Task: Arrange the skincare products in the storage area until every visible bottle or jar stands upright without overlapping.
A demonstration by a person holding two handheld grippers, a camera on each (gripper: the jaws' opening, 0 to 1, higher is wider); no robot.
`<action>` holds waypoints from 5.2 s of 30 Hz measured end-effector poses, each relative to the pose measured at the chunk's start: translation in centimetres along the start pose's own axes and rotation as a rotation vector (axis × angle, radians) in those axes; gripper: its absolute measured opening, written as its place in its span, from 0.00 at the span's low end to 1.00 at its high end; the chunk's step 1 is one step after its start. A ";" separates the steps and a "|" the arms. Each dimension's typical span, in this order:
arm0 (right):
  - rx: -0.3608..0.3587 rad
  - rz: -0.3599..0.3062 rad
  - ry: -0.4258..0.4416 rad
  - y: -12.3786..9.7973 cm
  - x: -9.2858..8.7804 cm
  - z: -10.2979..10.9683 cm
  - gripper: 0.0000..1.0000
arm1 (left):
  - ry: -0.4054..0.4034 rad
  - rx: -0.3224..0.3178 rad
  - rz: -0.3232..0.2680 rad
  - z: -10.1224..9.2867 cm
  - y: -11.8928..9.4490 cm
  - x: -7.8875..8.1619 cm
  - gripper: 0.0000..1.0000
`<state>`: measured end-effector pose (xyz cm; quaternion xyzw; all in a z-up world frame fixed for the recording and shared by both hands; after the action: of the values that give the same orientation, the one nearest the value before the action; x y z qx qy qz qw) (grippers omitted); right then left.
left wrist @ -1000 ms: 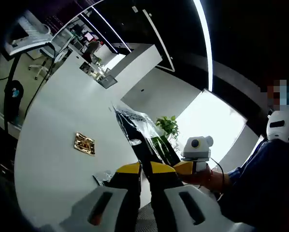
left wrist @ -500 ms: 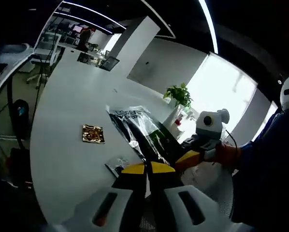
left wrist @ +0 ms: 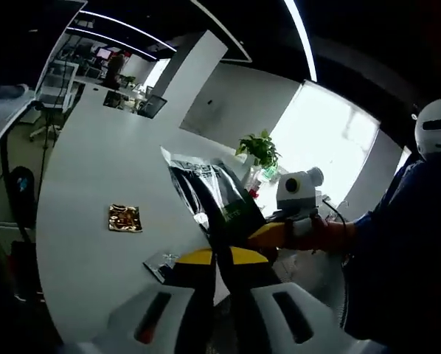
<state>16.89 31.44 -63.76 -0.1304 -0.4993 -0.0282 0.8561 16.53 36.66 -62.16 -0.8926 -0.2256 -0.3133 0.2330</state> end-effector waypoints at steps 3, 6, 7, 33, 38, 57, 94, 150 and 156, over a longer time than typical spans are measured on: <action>0.016 0.020 0.009 0.3 -0.2 0.2 0.00 | 0.016 0.039 -0.003 0.6 0.0 -0.1 0.00; 0.004 0.061 -0.014 0.6 -0.3 0.3 0.00 | 0.006 0.067 0.004 1.3 -0.3 -0.3 0.00; 0.001 0.088 -0.023 0.7 -0.4 0.3 0.00 | 0.018 0.079 0.015 1.4 -0.4 -0.4 0.00; -0.367 0.283 -0.401 -2.1 -1.7 -4.1 0.00 | 0.133 0.272 0.212 1.0 4.6 -1.3 0.00; -0.513 0.296 -0.495 -3.3 -1.7 -6.2 0.00 | 0.067 0.310 0.277 1.1 6.7 -1.0 0.00; -0.735 0.454 -0.630 -5.4 -3.1 -10.8 0.02 | -0.149 0.429 0.205 5.4 10.3 -1.7 0.00; -0.483 0.586 -0.450 -5.5 -6.1 -6.8 0.00 | -0.318 0.602 0.220 8.5 11.4 -3.5 0.00; -0.625 0.589 -0.525 -6.3 -5.6 -12.5 0.00 | -0.062 0.408 0.282 5.9 9.8 -1.4 0.00; -0.488 0.622 -0.672 -4.9 -6.3 -10.7 0.00 | 0.157 0.483 0.352 8.9 6.5 -0.6 0.09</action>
<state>21.98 23.53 -73.26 -0.4704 -0.6632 0.1555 0.5611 23.71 36.35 -70.59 -0.8096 -0.1168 -0.2736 0.5060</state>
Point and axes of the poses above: the point that each gripper's makers call its tool centre point, and the gripper's own axes: y roughly forward along the fingers, z roughly to its left, x roughly out of its top, the point moved 1 cm from there along -y, roughly backward along the fingers, and after that the axes turned 14 degrees about -y, right-handed, at the moved point
